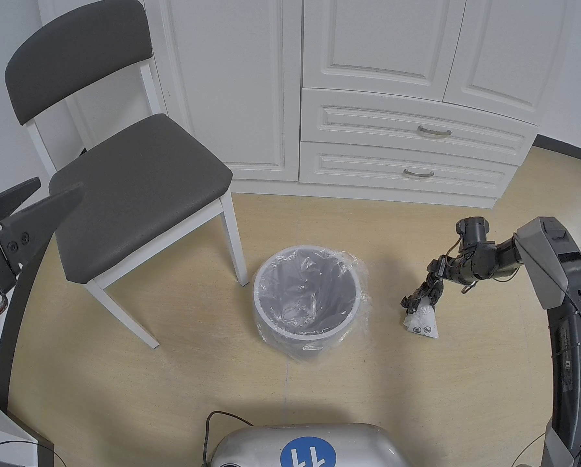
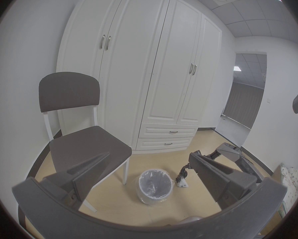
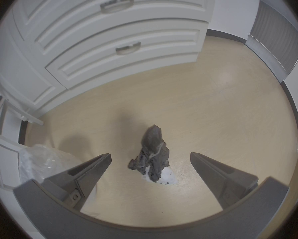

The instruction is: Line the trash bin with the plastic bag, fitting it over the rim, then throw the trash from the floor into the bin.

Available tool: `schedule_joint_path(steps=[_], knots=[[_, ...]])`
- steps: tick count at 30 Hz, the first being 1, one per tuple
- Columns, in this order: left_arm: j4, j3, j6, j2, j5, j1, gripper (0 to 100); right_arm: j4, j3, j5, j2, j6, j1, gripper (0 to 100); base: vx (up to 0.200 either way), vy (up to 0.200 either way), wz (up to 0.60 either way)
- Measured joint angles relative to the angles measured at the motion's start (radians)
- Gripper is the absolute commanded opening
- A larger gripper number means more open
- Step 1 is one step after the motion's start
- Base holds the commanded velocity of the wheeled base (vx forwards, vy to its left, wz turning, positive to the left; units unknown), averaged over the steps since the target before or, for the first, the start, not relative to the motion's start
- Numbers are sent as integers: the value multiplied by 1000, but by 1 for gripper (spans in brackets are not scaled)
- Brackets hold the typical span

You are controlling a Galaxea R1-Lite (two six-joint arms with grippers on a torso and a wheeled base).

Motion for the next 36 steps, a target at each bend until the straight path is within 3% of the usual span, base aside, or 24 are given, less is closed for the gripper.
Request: schedule_joint_path(steps=[15, 36], knots=[[-5, 8, 25, 20, -4, -4, 100, -23, -234, -130, 270, 14, 4, 100, 0, 0, 0], [-8, 19, 85, 43, 0, -35, 100, -238, -257, -138, 388, 22, 25, 100, 0, 0, 0]])
